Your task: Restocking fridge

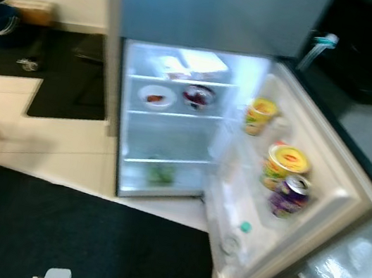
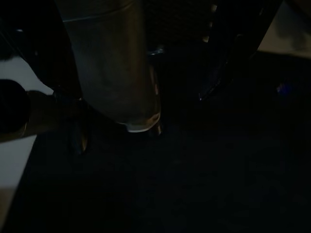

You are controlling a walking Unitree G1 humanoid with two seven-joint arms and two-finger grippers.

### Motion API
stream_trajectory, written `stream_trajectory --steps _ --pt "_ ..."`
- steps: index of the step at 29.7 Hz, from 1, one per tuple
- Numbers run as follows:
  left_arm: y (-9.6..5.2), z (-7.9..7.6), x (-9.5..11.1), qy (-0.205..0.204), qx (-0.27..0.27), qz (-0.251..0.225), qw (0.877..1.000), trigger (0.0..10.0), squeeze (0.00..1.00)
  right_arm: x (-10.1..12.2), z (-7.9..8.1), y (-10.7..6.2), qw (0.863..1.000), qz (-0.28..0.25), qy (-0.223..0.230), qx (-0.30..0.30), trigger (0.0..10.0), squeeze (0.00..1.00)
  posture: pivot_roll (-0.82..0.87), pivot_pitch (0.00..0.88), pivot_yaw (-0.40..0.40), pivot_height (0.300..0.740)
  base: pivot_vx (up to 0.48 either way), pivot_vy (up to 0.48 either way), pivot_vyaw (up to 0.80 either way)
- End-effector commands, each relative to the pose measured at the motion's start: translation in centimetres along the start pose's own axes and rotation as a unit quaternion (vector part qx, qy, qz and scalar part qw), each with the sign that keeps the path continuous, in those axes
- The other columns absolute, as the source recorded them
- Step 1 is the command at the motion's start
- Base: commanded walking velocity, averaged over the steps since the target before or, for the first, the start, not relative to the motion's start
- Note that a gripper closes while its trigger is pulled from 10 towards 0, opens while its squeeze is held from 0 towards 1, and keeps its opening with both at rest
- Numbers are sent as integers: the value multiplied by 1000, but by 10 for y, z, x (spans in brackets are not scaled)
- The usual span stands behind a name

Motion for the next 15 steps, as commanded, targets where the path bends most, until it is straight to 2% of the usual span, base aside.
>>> stream_trajectory --steps 1,11,15 --pt "-2 -1 -12 -2 0 15 1000 10000 0 9 2 0 1000 -12 -2 1 10000 0 -51 0 -22 740 0 0 0" --pt "-1 -2 -10 1 -5 11 1000 10000 0 11 -2 0 1000 -16 4 -8 10000 0 -52 0 -22 740 0 0 0" --pt "-1 -4 -9 7 -11 11 1000 10000 0 11 -3 0 1000 -17 6 -12 10000 0 -53 0 -25 740 0 -480 0"
Point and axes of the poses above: a point about 5 cm out from each wrist's last joint towards the gripper, its own y axis pointing out of the wrist towards the gripper, its own x axis along the axis of the wrist's last joint, z = x × y, the point moved 4 cm from there along y, pointing out of the wrist towards the gripper, and after that the axes turned 8 degrees about y, right-handed, at the moved point
